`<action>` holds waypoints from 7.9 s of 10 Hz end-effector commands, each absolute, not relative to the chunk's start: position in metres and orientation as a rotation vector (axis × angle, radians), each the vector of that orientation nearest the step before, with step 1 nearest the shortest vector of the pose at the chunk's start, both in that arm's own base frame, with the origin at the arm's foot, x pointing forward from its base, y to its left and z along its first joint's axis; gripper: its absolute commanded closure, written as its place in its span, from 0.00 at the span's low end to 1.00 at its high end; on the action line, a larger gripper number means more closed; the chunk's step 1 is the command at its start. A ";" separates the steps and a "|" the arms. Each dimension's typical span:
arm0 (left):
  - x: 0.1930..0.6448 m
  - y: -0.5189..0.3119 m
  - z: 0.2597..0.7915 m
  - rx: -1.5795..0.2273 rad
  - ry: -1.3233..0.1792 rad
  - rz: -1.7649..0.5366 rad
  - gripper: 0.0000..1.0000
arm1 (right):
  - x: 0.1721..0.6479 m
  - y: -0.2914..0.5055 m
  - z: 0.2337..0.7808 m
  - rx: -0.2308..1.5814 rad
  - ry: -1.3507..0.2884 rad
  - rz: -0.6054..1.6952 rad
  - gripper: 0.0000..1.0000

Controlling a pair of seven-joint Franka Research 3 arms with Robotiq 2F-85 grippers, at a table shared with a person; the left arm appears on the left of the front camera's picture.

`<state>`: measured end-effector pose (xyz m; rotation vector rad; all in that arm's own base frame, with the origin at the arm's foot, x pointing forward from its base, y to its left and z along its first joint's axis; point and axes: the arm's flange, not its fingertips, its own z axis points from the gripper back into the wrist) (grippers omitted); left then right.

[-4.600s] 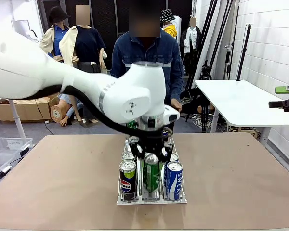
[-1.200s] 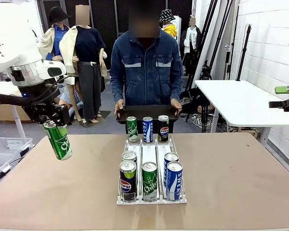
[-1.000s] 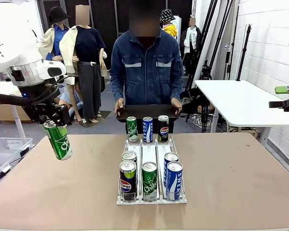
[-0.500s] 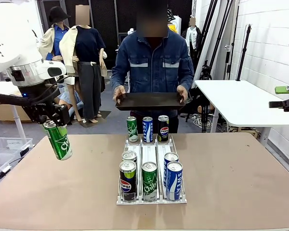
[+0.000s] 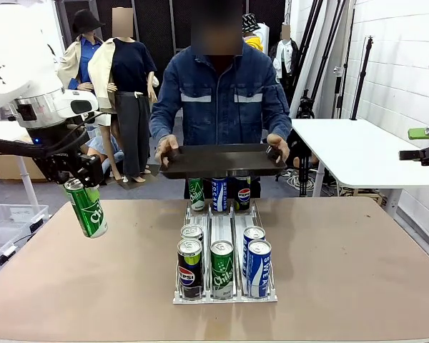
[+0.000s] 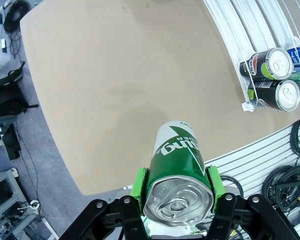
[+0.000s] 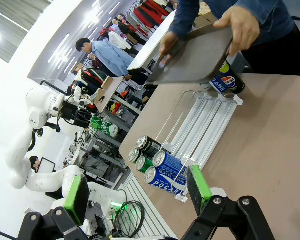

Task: Retrieve and hand over the desired beverage to the person.
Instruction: Place the picked can on the Handle tray extended by the person, then pick up another can of the same type that the person held from the Automatic Can Dispenser.

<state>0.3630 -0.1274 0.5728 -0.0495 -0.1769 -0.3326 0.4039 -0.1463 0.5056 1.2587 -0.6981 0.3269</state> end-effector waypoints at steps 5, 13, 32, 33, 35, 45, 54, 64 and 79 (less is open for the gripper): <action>0.363 -0.125 0.581 -0.042 -0.184 -0.331 1.00 | 0.403 -0.146 0.506 1.273 -0.703 0.332 0.00; 0.394 -0.139 0.604 -0.135 -0.105 -0.352 1.00 | 0.403 -0.146 0.506 1.273 -0.703 0.332 0.00; 0.553 -0.319 0.633 -0.027 -0.070 -0.468 1.00 | 0.403 -0.146 0.506 1.273 -0.703 0.332 0.00; 0.558 -0.321 0.625 -0.040 -0.063 -0.481 1.00 | 0.403 -0.146 0.506 1.273 -0.703 0.332 0.00; 0.571 -0.323 0.605 -0.029 -0.031 -0.486 1.00 | 0.403 -0.146 0.506 1.273 -0.703 0.332 0.00; 0.572 -0.334 0.562 0.004 -0.012 -0.541 1.00 | 0.403 -0.146 0.506 1.273 -0.703 0.332 0.00; 0.556 -0.323 0.603 0.010 -0.068 -0.546 0.00 | 0.403 -0.146 0.506 1.273 -0.703 0.332 0.00; 0.551 -0.323 0.617 -0.013 -0.082 -0.528 0.00 | 0.403 -0.146 0.506 1.273 -0.703 0.332 0.00; 0.530 -0.305 0.643 -0.125 -0.107 -0.533 0.00 | 0.403 -0.146 0.506 1.273 -0.703 0.332 0.00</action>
